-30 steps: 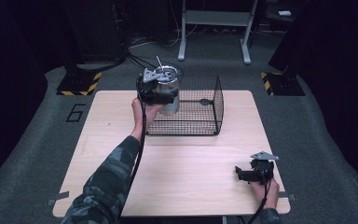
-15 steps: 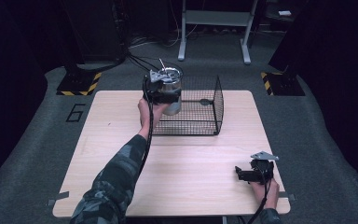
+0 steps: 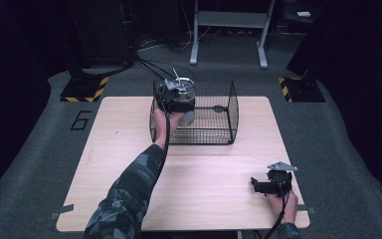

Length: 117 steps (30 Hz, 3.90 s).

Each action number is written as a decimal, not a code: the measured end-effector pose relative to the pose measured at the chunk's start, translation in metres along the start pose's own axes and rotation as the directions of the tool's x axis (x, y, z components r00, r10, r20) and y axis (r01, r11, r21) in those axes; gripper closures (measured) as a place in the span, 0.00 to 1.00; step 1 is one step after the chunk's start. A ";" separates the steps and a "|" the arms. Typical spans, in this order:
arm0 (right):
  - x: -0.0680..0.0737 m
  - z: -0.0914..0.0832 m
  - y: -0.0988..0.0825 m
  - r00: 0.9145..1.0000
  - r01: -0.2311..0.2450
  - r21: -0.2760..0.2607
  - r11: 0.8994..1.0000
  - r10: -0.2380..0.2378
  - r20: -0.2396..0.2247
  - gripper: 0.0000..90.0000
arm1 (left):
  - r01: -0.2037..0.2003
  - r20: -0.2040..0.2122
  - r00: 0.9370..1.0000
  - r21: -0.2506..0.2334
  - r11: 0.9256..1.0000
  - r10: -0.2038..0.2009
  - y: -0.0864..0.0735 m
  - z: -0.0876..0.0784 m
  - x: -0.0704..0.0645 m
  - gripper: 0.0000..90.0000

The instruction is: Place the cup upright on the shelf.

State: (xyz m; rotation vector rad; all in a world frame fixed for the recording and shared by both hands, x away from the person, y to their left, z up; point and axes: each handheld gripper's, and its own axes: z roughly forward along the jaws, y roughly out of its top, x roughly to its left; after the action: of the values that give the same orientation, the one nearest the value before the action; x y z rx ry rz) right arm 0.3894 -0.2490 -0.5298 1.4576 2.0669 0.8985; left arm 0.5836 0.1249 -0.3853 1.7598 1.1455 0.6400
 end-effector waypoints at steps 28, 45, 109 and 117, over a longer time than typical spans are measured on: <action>0.000 0.000 0.000 1.000 0.007 0.001 1.000 -0.007 -0.001 0.04 | 0.023 -0.019 1.000 0.084 0.996 -0.022 -0.021 0.029 -0.018 0.04; 0.001 -0.001 0.000 1.000 0.006 0.003 1.000 -0.006 -0.004 0.04 | -0.016 -0.017 1.000 0.127 0.992 0.018 -0.024 0.036 -0.025 0.04; 0.000 0.000 0.000 1.000 0.018 0.002 1.000 -0.018 -0.008 0.04 | -0.155 0.144 0.980 0.143 0.978 0.134 -0.017 -0.079 -0.005 0.05; 0.000 0.000 0.000 1.000 0.018 0.002 1.000 -0.018 -0.008 0.04 | -0.181 0.150 0.976 0.173 0.968 0.156 -0.019 -0.104 0.006 0.04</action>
State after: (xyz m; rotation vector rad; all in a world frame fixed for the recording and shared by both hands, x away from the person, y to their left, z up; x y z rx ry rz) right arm 0.3886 -0.2488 -0.5299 1.4360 2.0842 0.8965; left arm 0.4955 0.1761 -0.3551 2.0442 0.9948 0.5179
